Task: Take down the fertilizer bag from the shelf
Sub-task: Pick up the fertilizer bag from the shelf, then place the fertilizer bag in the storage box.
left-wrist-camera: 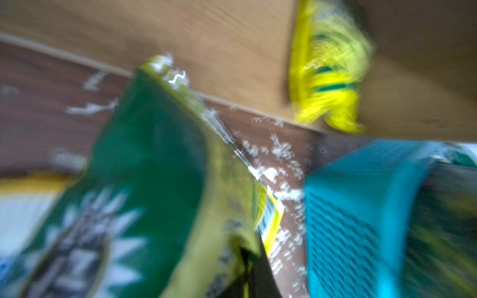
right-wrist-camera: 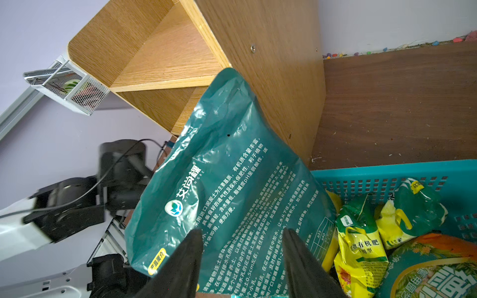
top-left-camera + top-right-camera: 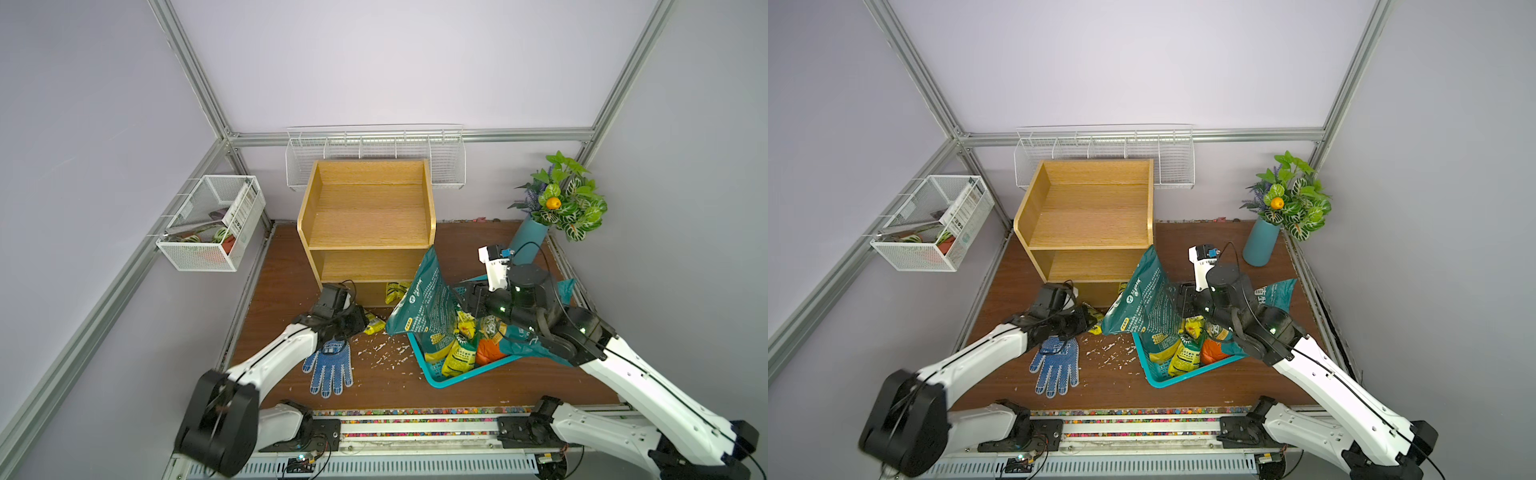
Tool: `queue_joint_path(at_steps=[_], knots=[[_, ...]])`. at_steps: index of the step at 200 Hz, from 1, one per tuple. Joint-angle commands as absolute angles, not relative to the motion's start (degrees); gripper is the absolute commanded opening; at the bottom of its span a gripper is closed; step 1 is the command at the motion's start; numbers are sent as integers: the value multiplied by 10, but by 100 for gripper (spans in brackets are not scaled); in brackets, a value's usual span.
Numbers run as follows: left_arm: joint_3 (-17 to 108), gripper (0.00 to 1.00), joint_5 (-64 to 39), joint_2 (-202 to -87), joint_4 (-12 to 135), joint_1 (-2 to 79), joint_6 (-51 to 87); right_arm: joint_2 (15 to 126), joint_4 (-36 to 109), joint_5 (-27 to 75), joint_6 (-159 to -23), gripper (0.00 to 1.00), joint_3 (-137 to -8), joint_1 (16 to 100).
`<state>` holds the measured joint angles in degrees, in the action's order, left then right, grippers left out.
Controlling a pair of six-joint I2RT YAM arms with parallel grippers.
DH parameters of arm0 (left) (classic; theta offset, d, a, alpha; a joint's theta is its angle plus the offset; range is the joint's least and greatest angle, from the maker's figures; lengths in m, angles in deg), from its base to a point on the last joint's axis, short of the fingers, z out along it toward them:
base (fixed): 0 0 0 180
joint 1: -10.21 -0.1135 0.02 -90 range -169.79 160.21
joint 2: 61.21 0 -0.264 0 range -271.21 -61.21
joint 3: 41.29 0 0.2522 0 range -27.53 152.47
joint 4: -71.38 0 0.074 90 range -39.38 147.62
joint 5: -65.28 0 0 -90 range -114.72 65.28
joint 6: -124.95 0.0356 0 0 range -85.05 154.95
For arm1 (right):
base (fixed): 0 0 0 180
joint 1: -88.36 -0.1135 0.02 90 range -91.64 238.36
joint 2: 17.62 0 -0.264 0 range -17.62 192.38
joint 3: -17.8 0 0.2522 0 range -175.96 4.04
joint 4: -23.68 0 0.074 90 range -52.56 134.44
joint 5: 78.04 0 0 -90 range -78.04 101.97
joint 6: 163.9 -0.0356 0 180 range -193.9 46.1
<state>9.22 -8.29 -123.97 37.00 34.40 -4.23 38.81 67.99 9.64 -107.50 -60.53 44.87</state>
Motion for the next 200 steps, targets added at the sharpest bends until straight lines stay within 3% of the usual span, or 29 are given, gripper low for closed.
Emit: queue_joint_path(at_steps=[1,25,48,74,119,200], knots=[[116,0,-116,-1086,358,343,-23,406,659,135,-1064,55,-615,445],[133,0,-147,-948,325,345,-32,427,613,207,-1067,57,-624,443],[173,0,-148,-900,332,345,-36,448,588,255,-1069,59,-650,434],[226,0,-83,-932,350,345,-38,461,562,305,-1073,67,-683,412],[264,0,89,-1011,476,346,-60,482,427,429,-1142,73,-691,399],[270,0,180,-1062,586,420,-104,536,391,436,-1146,71,-691,399]])
